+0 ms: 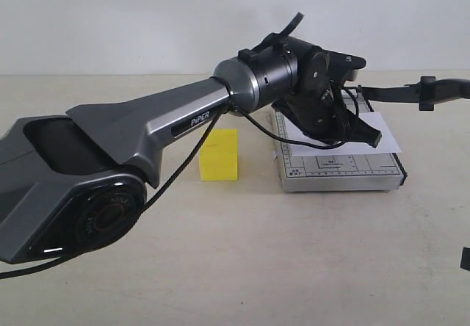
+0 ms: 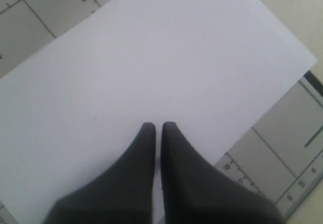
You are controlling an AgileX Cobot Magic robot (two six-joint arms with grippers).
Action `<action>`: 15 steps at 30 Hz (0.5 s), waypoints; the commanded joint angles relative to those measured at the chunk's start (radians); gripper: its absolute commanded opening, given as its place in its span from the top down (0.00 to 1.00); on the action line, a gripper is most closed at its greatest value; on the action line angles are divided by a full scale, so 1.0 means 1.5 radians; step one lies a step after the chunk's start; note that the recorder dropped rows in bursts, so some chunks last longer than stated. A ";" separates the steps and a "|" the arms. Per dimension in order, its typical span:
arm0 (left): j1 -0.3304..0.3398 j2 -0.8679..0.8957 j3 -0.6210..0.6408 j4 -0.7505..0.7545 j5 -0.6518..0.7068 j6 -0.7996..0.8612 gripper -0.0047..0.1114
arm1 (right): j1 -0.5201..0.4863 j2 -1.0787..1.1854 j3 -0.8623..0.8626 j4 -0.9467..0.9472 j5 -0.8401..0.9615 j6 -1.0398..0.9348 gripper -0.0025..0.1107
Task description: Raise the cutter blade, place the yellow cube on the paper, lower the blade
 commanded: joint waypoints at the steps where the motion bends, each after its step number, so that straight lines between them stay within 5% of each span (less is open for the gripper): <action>1: -0.001 0.021 0.000 -0.039 -0.019 0.020 0.92 | -0.004 0.002 0.004 -0.001 0.002 -0.005 0.98; 15: -0.001 0.046 -0.005 -0.123 -0.113 0.058 0.92 | -0.004 0.002 0.004 -0.001 0.009 -0.005 0.98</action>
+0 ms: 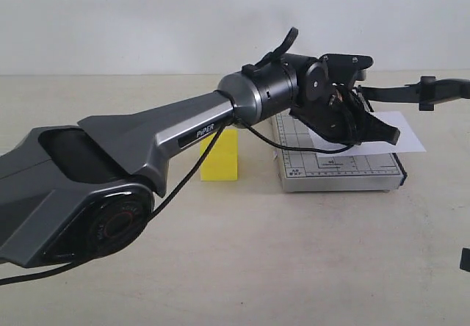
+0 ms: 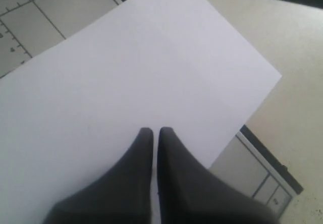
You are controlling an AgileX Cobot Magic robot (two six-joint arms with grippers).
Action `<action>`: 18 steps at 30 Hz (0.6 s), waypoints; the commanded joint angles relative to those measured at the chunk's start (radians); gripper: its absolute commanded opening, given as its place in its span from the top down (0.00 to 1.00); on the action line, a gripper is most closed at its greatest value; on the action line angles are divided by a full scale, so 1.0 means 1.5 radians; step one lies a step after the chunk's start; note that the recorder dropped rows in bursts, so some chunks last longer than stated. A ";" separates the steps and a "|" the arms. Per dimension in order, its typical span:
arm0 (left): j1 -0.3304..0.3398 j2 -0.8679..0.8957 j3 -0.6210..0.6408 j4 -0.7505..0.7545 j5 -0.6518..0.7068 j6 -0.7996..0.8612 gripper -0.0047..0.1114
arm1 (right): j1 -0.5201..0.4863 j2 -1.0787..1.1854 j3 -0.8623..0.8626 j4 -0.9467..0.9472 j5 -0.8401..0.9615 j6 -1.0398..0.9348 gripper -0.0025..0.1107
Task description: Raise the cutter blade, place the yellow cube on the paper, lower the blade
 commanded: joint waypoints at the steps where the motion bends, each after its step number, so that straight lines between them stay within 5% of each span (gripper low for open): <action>1: -0.001 -0.001 0.006 -0.001 -0.001 0.003 0.92 | -0.004 0.002 0.004 -0.001 0.005 -0.005 0.98; 9: -0.006 -0.112 0.006 0.110 0.011 -0.114 0.92 | -0.004 0.002 0.004 -0.001 0.005 -0.005 0.98; 16: -0.086 -0.167 0.057 0.645 0.131 -0.497 0.92 | -0.004 0.002 0.004 -0.001 0.009 -0.005 0.98; 18: -0.113 -0.179 0.093 0.704 0.154 -0.534 0.92 | -0.004 0.002 0.004 -0.001 0.009 -0.005 0.98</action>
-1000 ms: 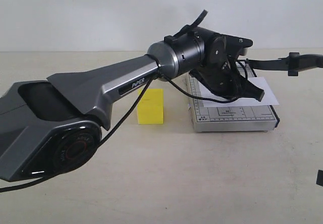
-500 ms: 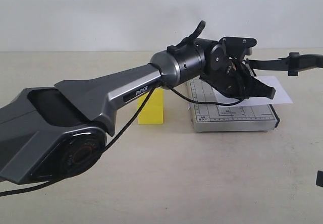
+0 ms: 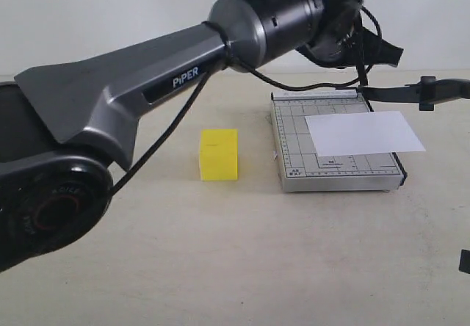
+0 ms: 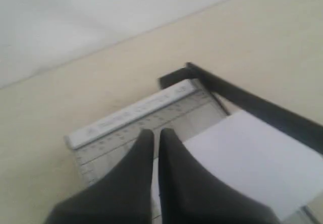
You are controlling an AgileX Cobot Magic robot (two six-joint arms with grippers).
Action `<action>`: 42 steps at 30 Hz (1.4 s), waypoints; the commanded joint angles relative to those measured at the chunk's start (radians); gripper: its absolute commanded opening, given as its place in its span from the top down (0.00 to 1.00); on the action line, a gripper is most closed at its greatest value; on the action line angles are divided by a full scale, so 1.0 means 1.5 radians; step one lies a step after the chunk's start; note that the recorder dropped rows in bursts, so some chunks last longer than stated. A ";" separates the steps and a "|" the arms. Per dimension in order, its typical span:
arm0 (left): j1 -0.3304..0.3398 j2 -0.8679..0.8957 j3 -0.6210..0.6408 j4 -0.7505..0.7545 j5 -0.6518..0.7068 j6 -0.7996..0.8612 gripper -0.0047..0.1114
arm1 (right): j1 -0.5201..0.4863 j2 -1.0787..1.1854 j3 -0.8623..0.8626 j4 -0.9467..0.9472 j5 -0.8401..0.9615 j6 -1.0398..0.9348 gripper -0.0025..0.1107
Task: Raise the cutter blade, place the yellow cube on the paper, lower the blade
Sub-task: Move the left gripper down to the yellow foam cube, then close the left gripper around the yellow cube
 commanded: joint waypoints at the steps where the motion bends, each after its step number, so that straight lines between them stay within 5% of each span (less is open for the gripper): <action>1: -0.068 -0.026 0.087 0.186 0.053 -0.143 0.92 | -0.004 0.002 0.004 -0.001 0.002 -0.005 0.98; 6: -0.110 -0.096 0.242 0.237 -0.021 -0.319 0.92 | -0.004 0.002 0.004 -0.001 0.003 -0.004 0.98; 11: -0.125 -0.237 0.507 0.500 -0.017 -0.619 0.92 | -0.004 0.002 0.004 -0.001 0.003 -0.004 0.98; 16: -0.069 -0.370 0.787 0.760 -0.234 -0.836 0.92 | -0.004 0.002 0.004 -0.001 0.003 -0.004 0.98; 19: -0.057 -0.395 0.864 0.786 -0.199 -0.915 0.92 | -0.004 0.002 0.004 -0.001 0.003 -0.004 0.98; 23: -0.057 -0.398 0.895 0.691 -0.058 -0.954 0.92 | -0.004 0.002 0.004 0.001 0.008 -0.004 0.98; 27: -0.043 -0.395 0.895 0.741 -0.134 -0.955 0.81 | -0.004 0.002 0.004 0.001 0.010 -0.004 0.98; 31: -0.032 -0.373 0.895 0.796 -0.195 -0.961 0.43 | -0.004 0.002 0.004 0.001 0.015 -0.004 0.98; 35: -0.032 -0.318 0.890 0.794 -0.121 -0.990 0.01 | -0.004 0.002 0.004 0.001 0.015 -0.004 0.98; 42: -0.031 -0.242 0.828 0.788 -0.112 -0.990 0.01 | -0.004 0.002 0.004 0.001 0.016 -0.004 0.98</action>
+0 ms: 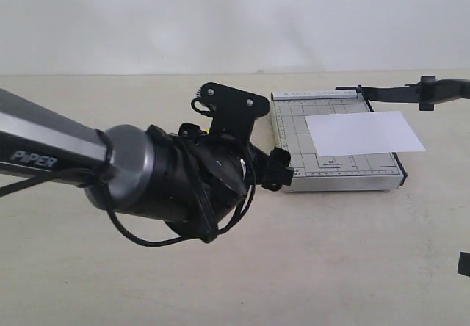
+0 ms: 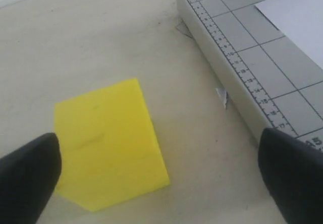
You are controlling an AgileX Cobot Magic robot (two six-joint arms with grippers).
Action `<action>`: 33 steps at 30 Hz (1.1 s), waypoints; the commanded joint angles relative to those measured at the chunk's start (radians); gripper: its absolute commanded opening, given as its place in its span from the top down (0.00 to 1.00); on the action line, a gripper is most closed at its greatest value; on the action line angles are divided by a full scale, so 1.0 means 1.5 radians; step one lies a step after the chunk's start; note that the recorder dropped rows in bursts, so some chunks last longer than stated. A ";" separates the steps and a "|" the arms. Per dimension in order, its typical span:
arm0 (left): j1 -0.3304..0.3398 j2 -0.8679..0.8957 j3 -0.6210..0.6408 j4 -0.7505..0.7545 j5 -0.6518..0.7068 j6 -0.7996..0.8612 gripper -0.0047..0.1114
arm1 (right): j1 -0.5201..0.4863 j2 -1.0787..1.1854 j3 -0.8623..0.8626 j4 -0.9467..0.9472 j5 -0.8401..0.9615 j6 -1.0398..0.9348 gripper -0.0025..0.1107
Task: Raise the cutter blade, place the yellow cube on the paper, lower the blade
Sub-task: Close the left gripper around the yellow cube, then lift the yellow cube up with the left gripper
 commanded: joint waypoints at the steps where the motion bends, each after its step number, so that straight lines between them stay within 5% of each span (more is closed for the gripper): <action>1: -0.001 0.034 -0.044 -0.013 0.035 -0.007 0.01 | -0.004 0.002 0.004 0.001 0.003 -0.002 0.98; 6: 0.024 0.055 -0.081 -0.072 0.033 -0.007 0.01 | -0.004 0.002 0.004 0.001 0.006 0.001 0.98; 14: 0.105 0.080 -0.109 -0.102 -0.128 -0.007 0.01 | -0.004 0.002 0.004 0.001 0.007 0.001 0.98; 22: 0.117 0.112 -0.125 -0.094 -0.156 0.002 0.08 | -0.004 0.002 0.004 0.001 0.007 0.005 0.98; 25: 0.117 0.113 -0.125 -0.098 -0.156 0.002 0.24 | -0.004 0.002 0.004 0.001 0.006 0.005 0.98; 32: 0.117 0.084 -0.125 -0.098 -0.160 0.025 0.92 | -0.004 0.002 0.004 0.001 0.001 0.005 0.98; 33: 0.117 0.075 -0.125 -0.100 -0.161 0.040 0.92 | -0.004 0.002 0.004 0.001 0.001 0.005 0.98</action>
